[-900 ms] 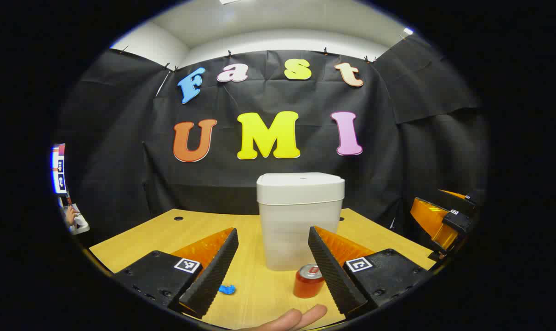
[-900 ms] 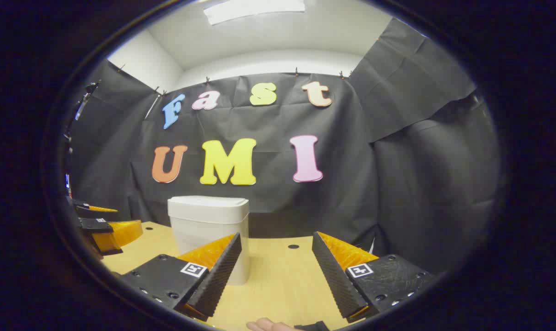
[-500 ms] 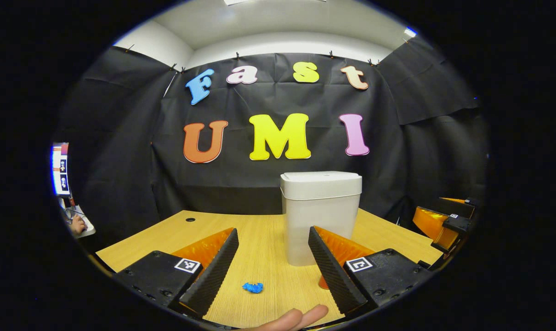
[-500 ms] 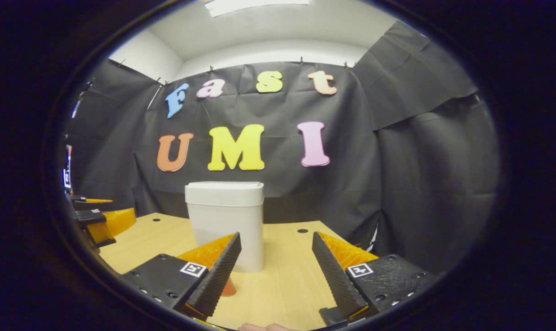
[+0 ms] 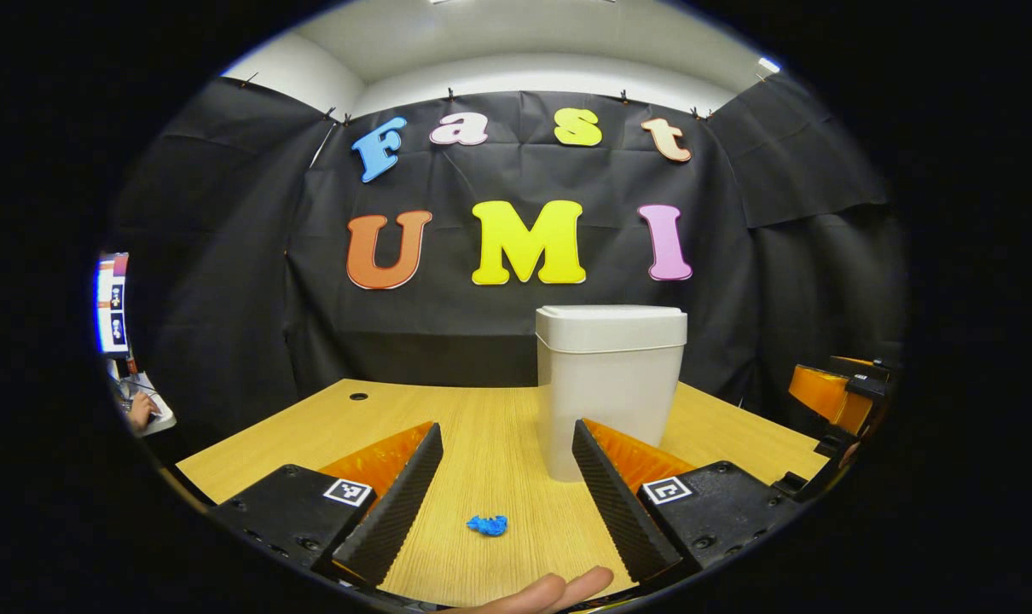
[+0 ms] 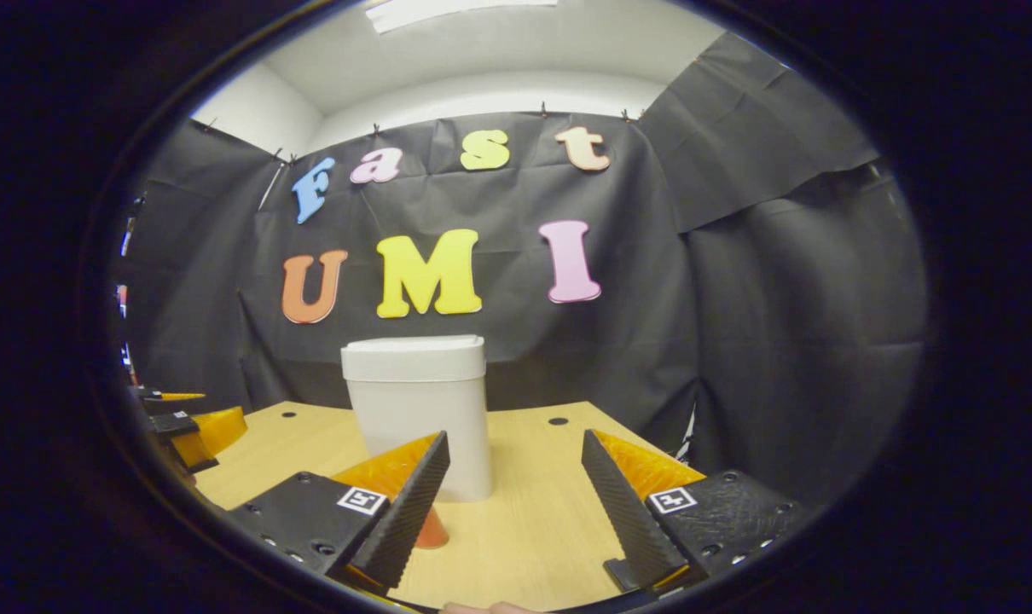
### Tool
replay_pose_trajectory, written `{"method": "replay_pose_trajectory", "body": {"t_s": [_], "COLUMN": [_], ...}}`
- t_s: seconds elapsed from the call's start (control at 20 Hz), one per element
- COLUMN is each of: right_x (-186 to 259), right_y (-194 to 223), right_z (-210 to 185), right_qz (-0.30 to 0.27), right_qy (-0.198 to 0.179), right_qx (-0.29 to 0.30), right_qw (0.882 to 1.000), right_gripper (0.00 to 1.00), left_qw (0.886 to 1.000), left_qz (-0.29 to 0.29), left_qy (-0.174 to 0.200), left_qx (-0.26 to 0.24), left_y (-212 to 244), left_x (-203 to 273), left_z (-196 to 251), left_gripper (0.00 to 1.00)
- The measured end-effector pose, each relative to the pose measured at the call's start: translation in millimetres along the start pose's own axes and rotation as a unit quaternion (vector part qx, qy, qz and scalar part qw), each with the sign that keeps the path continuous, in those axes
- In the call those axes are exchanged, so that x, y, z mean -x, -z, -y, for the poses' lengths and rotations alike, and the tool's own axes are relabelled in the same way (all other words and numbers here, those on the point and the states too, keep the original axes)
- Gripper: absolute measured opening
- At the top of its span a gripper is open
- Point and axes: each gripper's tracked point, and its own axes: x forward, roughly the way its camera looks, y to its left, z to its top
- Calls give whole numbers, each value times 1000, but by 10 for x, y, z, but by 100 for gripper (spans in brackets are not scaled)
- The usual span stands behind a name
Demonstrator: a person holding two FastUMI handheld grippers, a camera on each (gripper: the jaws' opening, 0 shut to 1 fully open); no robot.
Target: Press the lid of the desktop garbage bin to open it, pick up the crumpled paper on the desktop and throw it into the bin, then pick up the pop can on the desktop and drop it into the bin, and finally close the garbage bin lid.
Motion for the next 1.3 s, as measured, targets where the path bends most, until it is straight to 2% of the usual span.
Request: {"method": "replay_pose_trajectory", "body": {"t_s": [0.55,0.8,1.0,1.15,1.3], "right_x": [-34,-117,-235,-380,-543], "right_y": [51,71,72,-14,-81], "right_z": [-104,-106,-163,-222,-360], "right_qz": [-9,-16,-29,-24,-30], "right_qy": [-7,-6,-2,-2,-15], "right_qx": [-3,10,-2,28,44], "right_qw": [1000,1000,1000,999,998], "right_gripper": [96,96,96,96,90], "left_qw": [1000,1000,1000,1000,1000], "left_qz": [-11,-10,-15,-15,-20], "left_qy": [-5,-7,-6,-9,-11], "left_qx": [-6,-13,-10,-11,-10], "left_y": [60,57,75,81,91], "left_x": [-9,8,-19,-11,-31], "left_z": [-68,-80,-90,-124,-159], "left_gripper": [99,99,99,99,99]}}
